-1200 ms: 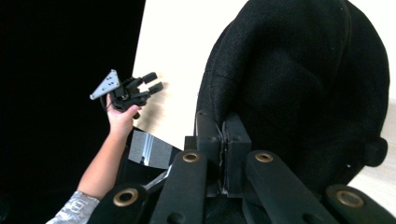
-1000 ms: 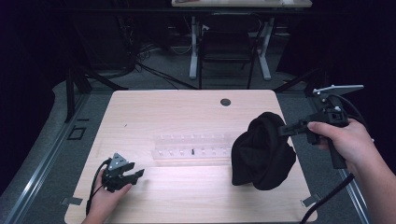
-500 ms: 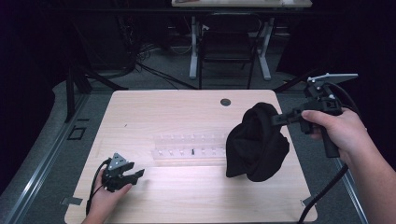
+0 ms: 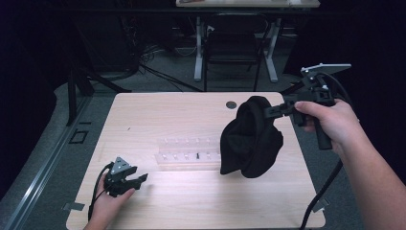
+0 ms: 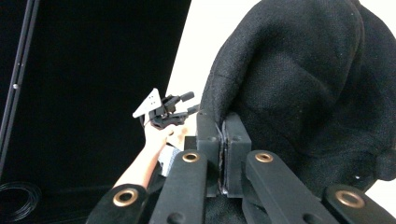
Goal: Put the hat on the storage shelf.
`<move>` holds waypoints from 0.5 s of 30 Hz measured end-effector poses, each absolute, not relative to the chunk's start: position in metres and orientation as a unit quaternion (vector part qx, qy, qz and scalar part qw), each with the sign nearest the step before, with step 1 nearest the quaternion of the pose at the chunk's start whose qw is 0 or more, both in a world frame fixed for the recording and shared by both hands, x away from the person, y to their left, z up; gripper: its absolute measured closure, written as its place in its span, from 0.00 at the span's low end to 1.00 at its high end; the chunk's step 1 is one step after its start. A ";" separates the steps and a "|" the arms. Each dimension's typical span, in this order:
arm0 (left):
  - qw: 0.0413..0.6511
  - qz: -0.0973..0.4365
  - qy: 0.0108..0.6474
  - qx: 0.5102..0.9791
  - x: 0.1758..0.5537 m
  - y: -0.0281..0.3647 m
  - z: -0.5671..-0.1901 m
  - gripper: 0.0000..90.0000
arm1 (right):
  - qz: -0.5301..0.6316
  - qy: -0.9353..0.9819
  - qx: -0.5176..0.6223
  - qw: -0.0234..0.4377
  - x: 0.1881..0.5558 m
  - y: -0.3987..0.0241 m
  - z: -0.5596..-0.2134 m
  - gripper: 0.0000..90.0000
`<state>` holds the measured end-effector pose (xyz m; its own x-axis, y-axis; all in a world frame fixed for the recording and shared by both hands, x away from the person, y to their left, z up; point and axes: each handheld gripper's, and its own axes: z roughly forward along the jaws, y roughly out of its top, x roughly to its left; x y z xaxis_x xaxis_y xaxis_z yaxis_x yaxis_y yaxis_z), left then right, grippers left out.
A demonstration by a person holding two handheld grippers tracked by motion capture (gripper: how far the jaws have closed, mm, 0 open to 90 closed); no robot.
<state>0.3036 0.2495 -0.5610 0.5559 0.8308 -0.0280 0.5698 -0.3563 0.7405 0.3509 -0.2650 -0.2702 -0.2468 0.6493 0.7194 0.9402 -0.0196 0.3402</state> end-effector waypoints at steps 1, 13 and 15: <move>0.366 0.182 0.436 0.802 0.304 0.249 -0.561 0.50 | -0.407 -0.676 -0.587 0.180 0.353 -0.262 -0.270 0.98; 0.364 0.180 0.437 0.802 0.304 0.251 -0.561 0.48 | -0.417 -0.677 -0.577 0.187 0.371 -0.241 -0.265 0.98; 0.365 0.180 0.438 0.801 0.304 0.250 -0.561 0.48 | -0.418 -0.678 -0.575 0.188 0.373 -0.239 -0.265 0.98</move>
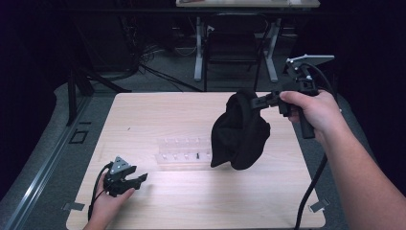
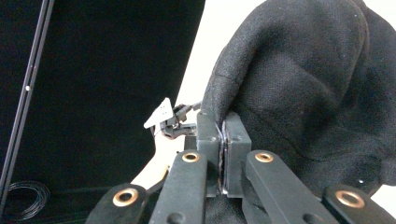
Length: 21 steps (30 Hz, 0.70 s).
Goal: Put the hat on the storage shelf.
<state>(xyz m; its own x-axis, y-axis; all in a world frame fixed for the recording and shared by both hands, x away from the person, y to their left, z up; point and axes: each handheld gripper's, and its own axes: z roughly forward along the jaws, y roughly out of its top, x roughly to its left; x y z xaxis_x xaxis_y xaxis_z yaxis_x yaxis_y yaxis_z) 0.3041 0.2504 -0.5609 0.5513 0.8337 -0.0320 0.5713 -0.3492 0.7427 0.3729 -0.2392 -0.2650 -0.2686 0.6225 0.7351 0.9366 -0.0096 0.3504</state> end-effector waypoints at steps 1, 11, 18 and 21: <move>0.364 0.180 0.437 0.802 0.304 0.251 -0.561 0.48 | -0.418 -0.677 -0.575 0.188 0.376 -0.236 -0.265 0.98; 0.364 0.180 0.436 0.803 0.305 0.251 -0.561 0.48 | -0.425 -0.674 -0.574 0.190 0.391 -0.225 -0.265 0.98; 0.363 0.178 0.437 0.804 0.305 0.250 -0.562 0.47 | -0.425 -0.673 -0.572 0.197 0.401 -0.216 -0.266 0.98; 0.364 0.178 0.437 0.803 0.305 0.250 -0.562 0.47 | -0.422 -0.674 -0.572 0.200 0.404 -0.212 -0.268 0.98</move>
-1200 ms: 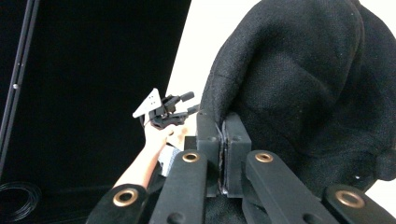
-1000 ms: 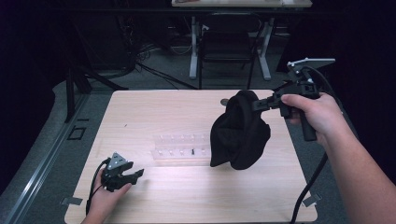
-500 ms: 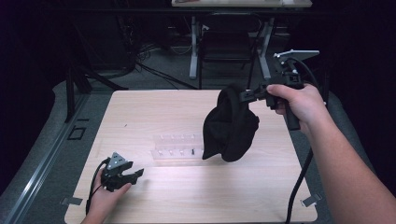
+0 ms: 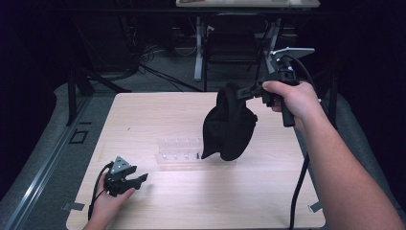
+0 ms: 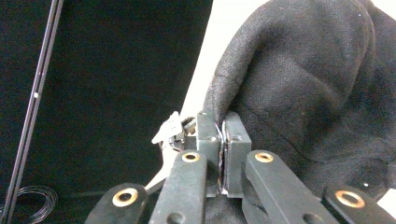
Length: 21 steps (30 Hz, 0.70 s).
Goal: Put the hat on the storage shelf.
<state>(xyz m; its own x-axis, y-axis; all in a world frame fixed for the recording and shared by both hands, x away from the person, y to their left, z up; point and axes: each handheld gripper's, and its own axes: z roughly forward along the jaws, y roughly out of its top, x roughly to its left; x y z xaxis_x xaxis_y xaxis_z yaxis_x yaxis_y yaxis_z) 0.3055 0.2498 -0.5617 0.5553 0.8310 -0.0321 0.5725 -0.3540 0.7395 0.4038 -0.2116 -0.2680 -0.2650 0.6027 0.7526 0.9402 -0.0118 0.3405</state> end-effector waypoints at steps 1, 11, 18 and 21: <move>0.363 0.178 0.435 0.804 0.306 0.250 -0.561 0.47 | -0.420 -0.675 -0.573 0.201 0.405 -0.210 -0.269 0.98; 0.364 0.178 0.437 0.803 0.306 0.251 -0.561 0.47 | -0.411 -0.679 -0.573 0.206 0.416 -0.193 -0.279 0.98; 0.365 0.179 0.437 0.803 0.306 0.251 -0.561 0.47 | -0.406 -0.680 -0.575 0.206 0.422 -0.186 -0.285 0.98; 0.367 0.182 0.437 0.800 0.306 0.251 -0.561 0.47 | -0.403 -0.679 -0.577 0.207 0.424 -0.184 -0.286 0.98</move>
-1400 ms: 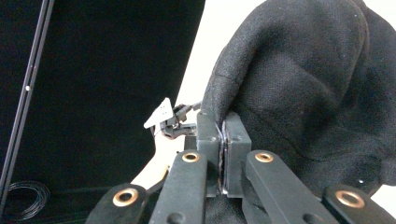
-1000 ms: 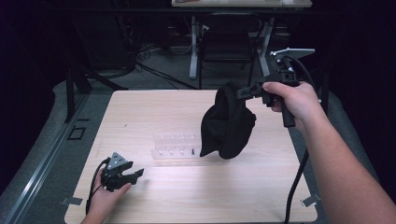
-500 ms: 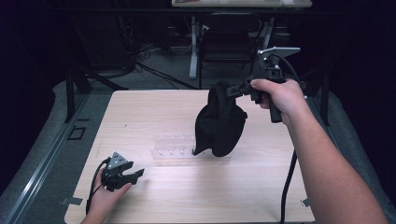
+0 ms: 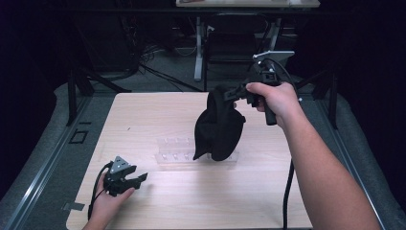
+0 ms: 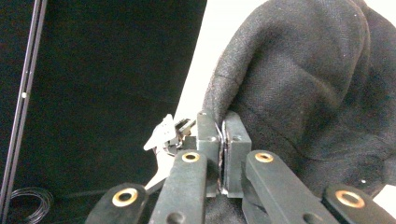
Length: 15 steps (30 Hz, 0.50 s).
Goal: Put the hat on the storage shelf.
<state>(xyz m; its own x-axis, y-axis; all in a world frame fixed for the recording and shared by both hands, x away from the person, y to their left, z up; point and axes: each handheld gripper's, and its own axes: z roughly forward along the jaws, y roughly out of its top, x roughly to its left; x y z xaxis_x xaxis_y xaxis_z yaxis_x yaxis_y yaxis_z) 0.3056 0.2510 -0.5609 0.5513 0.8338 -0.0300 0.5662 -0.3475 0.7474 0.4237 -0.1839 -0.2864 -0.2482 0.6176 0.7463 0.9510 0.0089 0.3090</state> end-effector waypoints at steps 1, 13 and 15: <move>0.369 0.182 0.438 0.799 0.306 0.251 -0.561 0.47 | -0.404 -0.677 -0.580 0.205 0.425 -0.183 -0.287 0.98; 0.368 0.182 0.437 0.800 0.305 0.250 -0.561 0.47 | -0.399 -0.678 -0.584 0.199 0.429 -0.184 -0.290 0.98; 0.368 0.182 0.436 0.801 0.305 0.250 -0.560 0.47 | -0.399 -0.675 -0.587 0.199 0.429 -0.183 -0.291 0.98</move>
